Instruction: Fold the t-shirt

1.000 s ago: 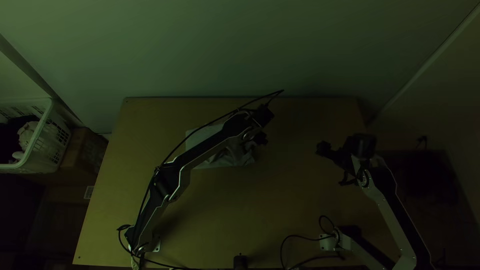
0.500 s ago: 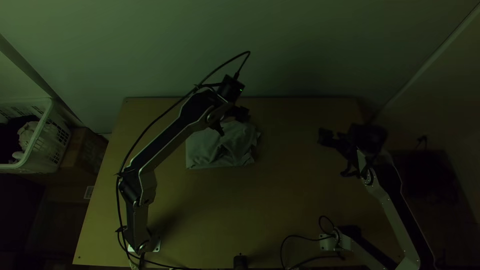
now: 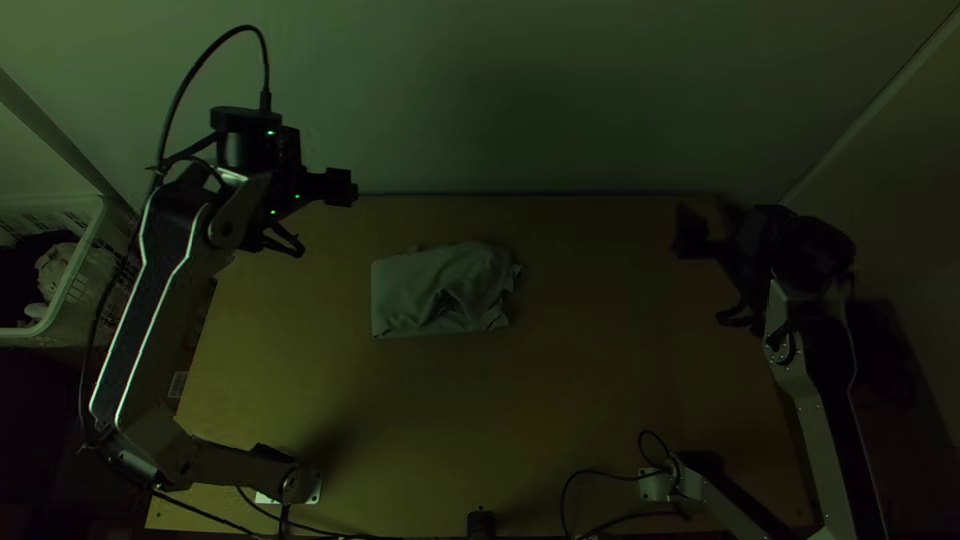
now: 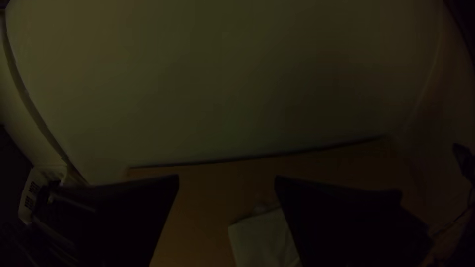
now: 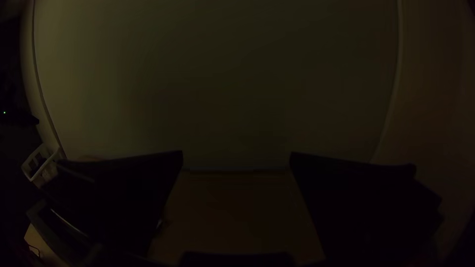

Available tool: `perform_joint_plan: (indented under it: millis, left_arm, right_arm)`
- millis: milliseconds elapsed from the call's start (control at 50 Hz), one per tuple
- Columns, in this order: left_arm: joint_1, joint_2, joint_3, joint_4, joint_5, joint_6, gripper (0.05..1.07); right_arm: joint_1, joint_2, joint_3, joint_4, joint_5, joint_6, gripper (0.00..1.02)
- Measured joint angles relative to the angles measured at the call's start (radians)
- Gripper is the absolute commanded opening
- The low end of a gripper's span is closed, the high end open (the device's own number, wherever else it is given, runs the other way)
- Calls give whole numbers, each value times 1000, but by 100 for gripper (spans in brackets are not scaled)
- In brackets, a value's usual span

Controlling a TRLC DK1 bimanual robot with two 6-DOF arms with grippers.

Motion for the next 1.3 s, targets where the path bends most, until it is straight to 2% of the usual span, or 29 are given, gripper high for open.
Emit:
perform_joint_plan:
  millis: [260,400,760,1000,1300]
  left_arm:
    - [254,-319,-342,189,156,71,100]
    - [330,-484,-520,283,175,104,100]
    - [344,-889,-975,571,188,144,101]
    - [347,-1185,-1285,728,188,128,101]
    - [347,-1460,-1540,814,176,115,102]
  right_arm:
    - [-15,-124,21,130,3,-24,99]
    - [-15,-201,10,178,3,-26,99]
    - [-19,-463,-309,435,3,-60,99]
    - [-19,-625,-483,475,3,-60,99]
    - [-21,-885,-761,511,3,-71,99]
